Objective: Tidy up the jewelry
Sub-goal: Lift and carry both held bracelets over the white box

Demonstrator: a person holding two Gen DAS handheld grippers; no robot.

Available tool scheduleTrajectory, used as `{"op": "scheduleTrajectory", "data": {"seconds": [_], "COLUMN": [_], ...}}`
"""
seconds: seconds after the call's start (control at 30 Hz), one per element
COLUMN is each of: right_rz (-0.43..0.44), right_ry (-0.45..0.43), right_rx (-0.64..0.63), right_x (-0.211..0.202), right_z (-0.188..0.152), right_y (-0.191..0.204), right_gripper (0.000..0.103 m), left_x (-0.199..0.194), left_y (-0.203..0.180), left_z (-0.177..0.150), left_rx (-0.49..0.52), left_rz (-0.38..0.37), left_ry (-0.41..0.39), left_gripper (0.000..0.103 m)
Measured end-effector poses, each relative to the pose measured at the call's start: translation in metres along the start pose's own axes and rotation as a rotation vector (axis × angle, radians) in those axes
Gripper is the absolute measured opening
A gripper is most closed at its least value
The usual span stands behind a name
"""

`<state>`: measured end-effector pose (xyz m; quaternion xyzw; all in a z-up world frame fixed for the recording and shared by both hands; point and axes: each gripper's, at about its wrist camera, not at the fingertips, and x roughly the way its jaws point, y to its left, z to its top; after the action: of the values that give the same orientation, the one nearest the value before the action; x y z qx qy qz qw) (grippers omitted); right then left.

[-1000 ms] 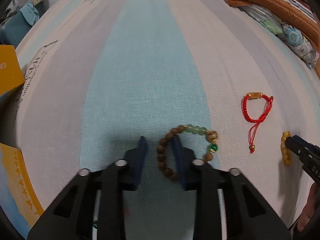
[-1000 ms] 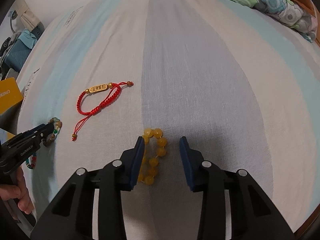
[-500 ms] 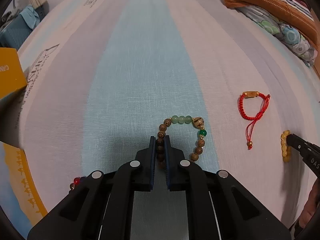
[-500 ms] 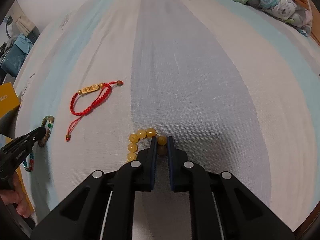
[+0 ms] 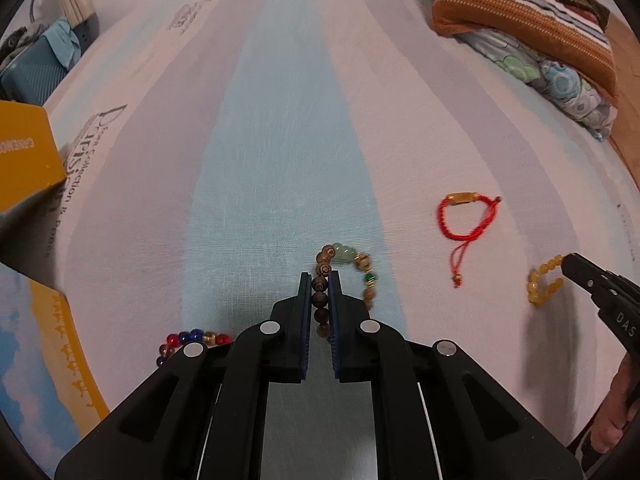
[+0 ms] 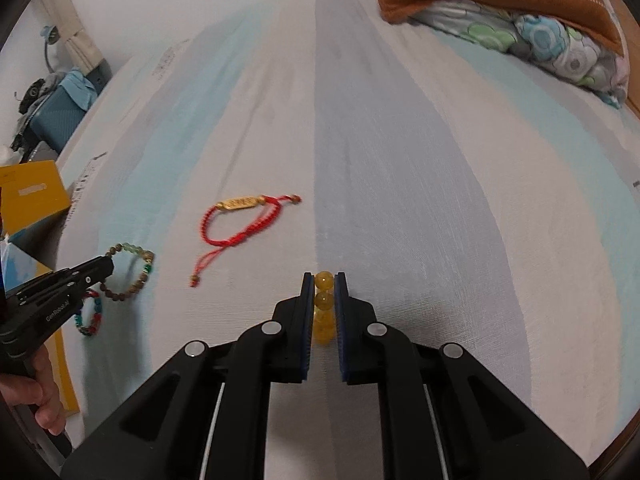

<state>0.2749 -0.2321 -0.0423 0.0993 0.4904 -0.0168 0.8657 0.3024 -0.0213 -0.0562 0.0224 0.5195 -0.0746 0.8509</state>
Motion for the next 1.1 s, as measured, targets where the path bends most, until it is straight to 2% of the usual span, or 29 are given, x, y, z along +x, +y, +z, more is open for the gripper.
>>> {"op": "scheduleTrajectory", "data": {"seconds": [0.57, 1.1], "right_rz": [0.000, -0.049], "right_ry": [-0.074, -0.168], "right_rx": [-0.051, -0.136], "right_x": [-0.053, -0.112], "right_z": [0.001, -0.010], "right_y": [0.033, 0.080], "right_gripper": [0.009, 0.009], "left_x": [-0.065, -0.132], "left_y": [-0.005, 0.019], "left_z": [-0.008, -0.033], "left_rx": [0.010, -0.027], "left_rz": [-0.023, 0.036], "left_ry": [-0.078, -0.172], "left_gripper": [0.007, 0.008]}}
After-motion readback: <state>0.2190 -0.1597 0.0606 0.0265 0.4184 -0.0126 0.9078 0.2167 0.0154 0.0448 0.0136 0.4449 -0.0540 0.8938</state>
